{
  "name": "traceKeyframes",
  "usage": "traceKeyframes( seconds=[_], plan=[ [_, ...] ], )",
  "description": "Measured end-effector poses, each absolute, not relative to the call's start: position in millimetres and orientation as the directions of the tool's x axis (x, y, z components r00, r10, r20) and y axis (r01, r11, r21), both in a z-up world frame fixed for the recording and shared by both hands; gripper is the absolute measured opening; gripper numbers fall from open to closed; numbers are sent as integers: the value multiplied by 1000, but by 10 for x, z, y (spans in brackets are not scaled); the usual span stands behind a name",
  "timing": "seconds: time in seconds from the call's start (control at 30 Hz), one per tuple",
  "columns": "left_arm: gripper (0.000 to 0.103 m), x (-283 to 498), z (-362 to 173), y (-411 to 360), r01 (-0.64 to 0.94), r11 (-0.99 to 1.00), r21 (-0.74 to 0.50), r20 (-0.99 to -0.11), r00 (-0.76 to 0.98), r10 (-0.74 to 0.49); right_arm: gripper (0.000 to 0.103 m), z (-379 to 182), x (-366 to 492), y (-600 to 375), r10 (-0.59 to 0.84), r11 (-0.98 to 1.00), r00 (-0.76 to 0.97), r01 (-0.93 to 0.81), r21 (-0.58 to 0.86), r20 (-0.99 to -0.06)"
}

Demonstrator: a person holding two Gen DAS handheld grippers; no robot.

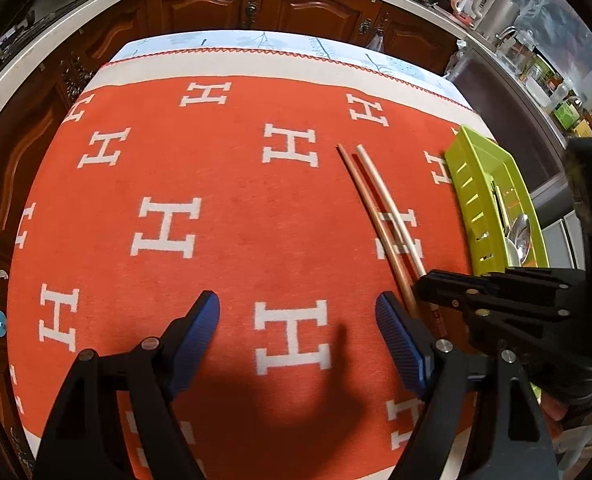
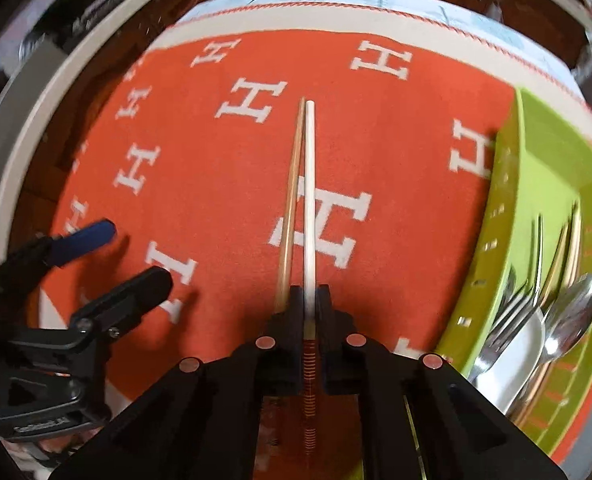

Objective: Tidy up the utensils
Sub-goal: 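Lift one wooden chopstick with the right tool while the left tool grasps the other, then carry both wooden chopsticks into the green tray and open both tools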

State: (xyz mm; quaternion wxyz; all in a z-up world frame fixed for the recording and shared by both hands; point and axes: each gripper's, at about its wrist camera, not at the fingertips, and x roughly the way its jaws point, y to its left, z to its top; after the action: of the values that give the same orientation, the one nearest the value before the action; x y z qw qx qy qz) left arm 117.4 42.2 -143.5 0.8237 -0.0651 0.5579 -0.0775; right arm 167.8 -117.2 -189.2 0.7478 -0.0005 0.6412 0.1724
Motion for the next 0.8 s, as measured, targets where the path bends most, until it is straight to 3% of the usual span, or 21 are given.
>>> traceKeyframes(
  seconds=[0.3,0.57,0.7,0.77,0.8],
  plan=[
    [78,1243,-1425,17,94,984,-153,-917,357,-177,5,-1445,1432,-1762,430,902,205,-130,411,-879],
    [77,1323,-1551,-424,85,994,-62,-938,335,-87,5,-1094,1088,-2346,469,878,300,-58,474,-831],
    [60,1310,-1666,-585,95,995,-1,-945,325,-32,5,-999,928,-2665,469,872,335,-31,488,-817],
    [47,1279,-1649,-641,111,994,5,-938,345,-34,5,-966,864,-2817,464,871,351,-14,491,-813],
    [36,1273,-1636,-651,116,993,0,-937,348,-41,5,-947,819,-2893,461,870,361,-6,493,-810]
  ],
)
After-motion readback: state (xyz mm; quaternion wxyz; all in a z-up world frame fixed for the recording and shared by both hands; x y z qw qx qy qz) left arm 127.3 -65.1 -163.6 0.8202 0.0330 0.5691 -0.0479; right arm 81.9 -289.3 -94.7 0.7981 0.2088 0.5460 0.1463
